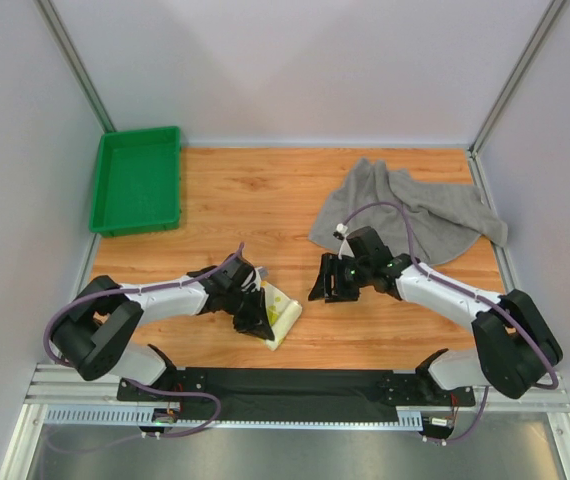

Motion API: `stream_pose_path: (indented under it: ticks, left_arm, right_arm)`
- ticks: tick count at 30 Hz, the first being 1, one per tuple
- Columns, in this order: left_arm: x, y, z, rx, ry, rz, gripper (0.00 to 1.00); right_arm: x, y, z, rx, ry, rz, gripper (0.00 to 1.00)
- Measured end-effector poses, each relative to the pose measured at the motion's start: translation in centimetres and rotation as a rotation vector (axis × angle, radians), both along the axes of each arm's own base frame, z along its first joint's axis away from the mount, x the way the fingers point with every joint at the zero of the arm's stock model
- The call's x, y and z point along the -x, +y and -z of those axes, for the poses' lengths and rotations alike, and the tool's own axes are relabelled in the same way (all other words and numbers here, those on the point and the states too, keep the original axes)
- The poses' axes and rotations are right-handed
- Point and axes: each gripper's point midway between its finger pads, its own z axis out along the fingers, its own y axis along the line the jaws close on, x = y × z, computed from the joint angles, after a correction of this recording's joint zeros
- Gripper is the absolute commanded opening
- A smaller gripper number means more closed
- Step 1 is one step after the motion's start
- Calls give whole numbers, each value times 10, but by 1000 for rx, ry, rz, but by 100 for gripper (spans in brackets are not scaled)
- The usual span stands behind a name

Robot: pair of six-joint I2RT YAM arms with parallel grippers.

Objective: Roll the towels
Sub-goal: Roll the towel

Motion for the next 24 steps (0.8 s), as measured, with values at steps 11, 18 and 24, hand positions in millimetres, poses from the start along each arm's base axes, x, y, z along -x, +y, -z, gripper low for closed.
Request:
stream_pose_path:
  ticks: [11,18,24]
  left_arm:
    - [-2,3,1,24,91,-6,0]
    - [-3,3,2,24,127,7,1]
    - [-3,3,3,25,143,12,1]
  right_arm:
    - [37,35,31,-62,26,-131,57]
    - [36,53,43,-91,20,-161,57]
    - [34,63,47,-124,28,-174,56]
